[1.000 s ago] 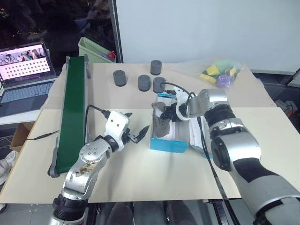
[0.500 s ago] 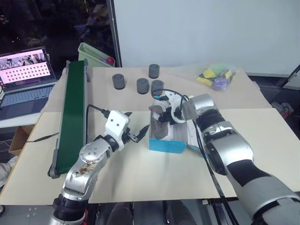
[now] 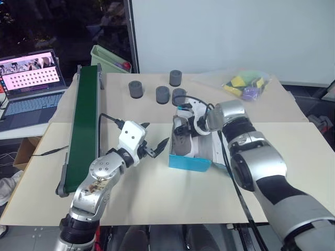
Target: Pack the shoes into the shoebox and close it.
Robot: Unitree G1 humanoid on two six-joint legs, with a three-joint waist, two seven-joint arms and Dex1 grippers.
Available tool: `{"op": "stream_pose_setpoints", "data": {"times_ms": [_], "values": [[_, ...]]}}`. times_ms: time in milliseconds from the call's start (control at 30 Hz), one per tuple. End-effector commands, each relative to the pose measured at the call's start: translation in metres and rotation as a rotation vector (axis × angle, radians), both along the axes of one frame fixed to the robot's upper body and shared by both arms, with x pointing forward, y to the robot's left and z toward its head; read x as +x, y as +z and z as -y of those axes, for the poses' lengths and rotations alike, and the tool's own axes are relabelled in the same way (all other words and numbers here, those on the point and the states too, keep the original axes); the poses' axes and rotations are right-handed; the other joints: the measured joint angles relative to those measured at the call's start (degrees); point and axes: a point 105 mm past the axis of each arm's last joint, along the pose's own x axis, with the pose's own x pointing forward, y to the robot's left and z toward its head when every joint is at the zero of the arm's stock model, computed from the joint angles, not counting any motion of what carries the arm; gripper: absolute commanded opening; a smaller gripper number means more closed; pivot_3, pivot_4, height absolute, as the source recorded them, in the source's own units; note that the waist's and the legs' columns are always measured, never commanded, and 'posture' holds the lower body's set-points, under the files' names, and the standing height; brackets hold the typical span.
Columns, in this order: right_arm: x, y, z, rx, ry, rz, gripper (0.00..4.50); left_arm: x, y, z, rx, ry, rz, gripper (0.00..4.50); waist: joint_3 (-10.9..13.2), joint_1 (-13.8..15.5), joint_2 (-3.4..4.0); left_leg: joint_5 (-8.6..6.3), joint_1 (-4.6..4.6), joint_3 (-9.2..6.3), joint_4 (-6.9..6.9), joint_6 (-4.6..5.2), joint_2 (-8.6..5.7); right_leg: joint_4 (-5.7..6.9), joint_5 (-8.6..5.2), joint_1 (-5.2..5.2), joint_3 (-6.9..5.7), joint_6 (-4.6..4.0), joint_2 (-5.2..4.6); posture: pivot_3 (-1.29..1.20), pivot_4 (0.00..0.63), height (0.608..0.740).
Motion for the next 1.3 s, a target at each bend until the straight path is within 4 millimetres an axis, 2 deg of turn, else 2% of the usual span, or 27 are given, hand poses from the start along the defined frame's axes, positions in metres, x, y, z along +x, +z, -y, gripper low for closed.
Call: {"op": "stream_pose_setpoints", "data": {"times_ms": [33, 267, 733, 900, 1033, 1133, 1300], "values": [[0.001, 0.013, 0.026, -0.026, -0.048, 0.024, 3.78, -0.001, 0.012, 0.004, -0.005, -0.027, 0.045, 4.5, 0.0, 0.1, 0.02, 0.0, -0.12, -0.01, 0.0, 0.0, -0.02, 0.0, 0.0, -0.11, -0.01, 0.0, -0.01, 0.0, 0.15, 0.729], [-0.004, 0.025, 0.041, -0.029, -0.074, 0.055, 3.78, 0.001, 0.012, 0.006, -0.003, -0.045, 0.042, 4.5, 0.1, 0.1, 0.07, 0.0, -0.91, 0.0, 0.0, 0.01, -0.01, 0.13, 0.02, -0.98, 0.01, -0.01, -0.02, 0.0, 0.15, 0.729], [-0.018, 0.029, 0.026, -0.027, -0.036, 0.081, 3.78, 0.002, 0.009, 0.007, -0.001, -0.058, 0.035, 4.5, 0.1, 0.0, 0.11, 0.0, -0.92, 0.0, -0.01, 0.01, -0.01, 0.12, 0.02, -0.98, 0.01, -0.01, -0.02, 0.0, 0.15, 0.729], [-0.013, 0.042, 0.035, -0.066, -0.044, 0.141, 3.78, 0.0, 0.009, 0.007, -0.002, -0.055, 0.033, 4.5, 0.1, 0.0, 0.12, 0.0, -0.92, 0.0, -0.01, 0.01, -0.01, 0.12, 0.02, -0.99, 0.01, -0.01, -0.01, 0.0, 0.15, 0.729], [-0.012, 0.042, 0.04, -0.066, -0.06, 0.136, 3.78, -0.001, 0.009, 0.008, -0.006, -0.058, 0.033, 4.5, 0.1, 0.0, 0.12, 0.0, -0.92, 0.0, -0.01, 0.01, -0.01, 0.11, 0.02, -0.99, 0.01, -0.01, -0.01, 0.0, 0.15, 0.729], [-0.013, 0.04, 0.04, -0.048, -0.072, 0.122, 4.44, 0.0, 0.008, 0.008, -0.006, -0.057, 0.032, 4.5, 0.1, 0.0, 0.12, 0.0, -0.92, 0.0, -0.01, 0.01, -0.01, 0.11, 0.02, -0.99, 0.01, -0.01, -0.01, 0.0, 0.15, 0.729], [-0.013, 0.042, 0.042, -0.054, -0.078, 0.127, 4.44, 0.001, 0.007, 0.007, -0.006, -0.055, 0.031, 4.5, 0.1, 0.0, 0.12, 0.0, -0.91, 0.0, -0.01, 0.01, -0.01, 0.12, 0.02, -0.98, 0.01, -0.02, -0.01, 0.0, 0.15, 0.729]]}}
